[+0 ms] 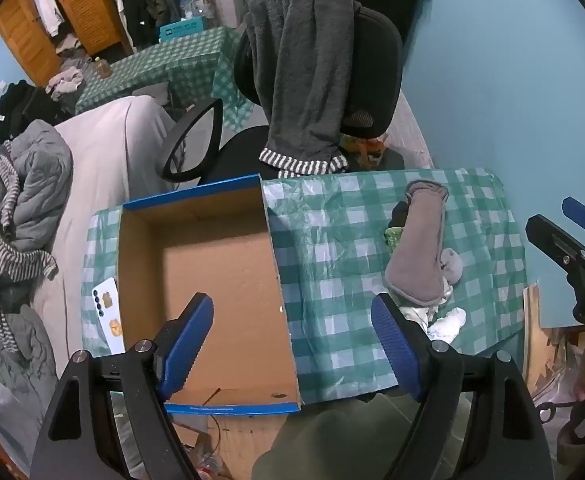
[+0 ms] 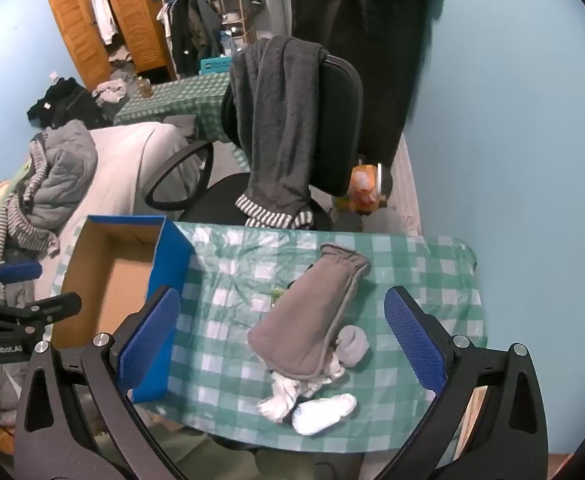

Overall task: Organize soft objects
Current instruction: 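Move both tools toward the grey fleece sock on the table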

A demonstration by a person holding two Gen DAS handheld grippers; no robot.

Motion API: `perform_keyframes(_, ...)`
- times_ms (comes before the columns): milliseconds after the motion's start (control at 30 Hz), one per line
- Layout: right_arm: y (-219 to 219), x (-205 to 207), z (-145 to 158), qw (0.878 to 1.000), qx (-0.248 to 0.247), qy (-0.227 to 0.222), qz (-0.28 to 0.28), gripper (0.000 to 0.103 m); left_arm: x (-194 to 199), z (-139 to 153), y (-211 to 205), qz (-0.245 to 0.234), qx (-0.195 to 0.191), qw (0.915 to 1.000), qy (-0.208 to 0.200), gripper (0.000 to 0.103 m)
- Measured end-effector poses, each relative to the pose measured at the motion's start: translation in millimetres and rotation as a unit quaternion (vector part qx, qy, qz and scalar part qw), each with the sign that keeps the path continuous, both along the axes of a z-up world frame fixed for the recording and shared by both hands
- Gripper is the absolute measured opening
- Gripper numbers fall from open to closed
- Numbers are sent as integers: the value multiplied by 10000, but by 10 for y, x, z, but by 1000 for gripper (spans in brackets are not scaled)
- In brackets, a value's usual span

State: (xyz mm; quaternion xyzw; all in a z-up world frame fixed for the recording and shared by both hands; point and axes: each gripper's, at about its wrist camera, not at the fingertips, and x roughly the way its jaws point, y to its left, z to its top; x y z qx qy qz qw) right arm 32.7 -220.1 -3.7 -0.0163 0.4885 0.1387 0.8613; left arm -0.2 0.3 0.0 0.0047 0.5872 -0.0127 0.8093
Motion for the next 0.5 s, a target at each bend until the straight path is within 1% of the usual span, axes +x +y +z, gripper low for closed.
perform_keyframes(167, -17, 9, -1, 10000, 8, 18, 13, 101, -16, -1, 15, -33, 76, 10000, -20, 82)
perform_keyframes(267, -24, 7, 0, 10000, -15, 13, 33, 101, -15, -27, -30, 50, 40, 10000, 61, 82)
perform_keyframes(500, -39, 23, -22, 10000, 14, 58, 12, 101, 9, -27, -69, 91, 132, 9999, -20, 83)
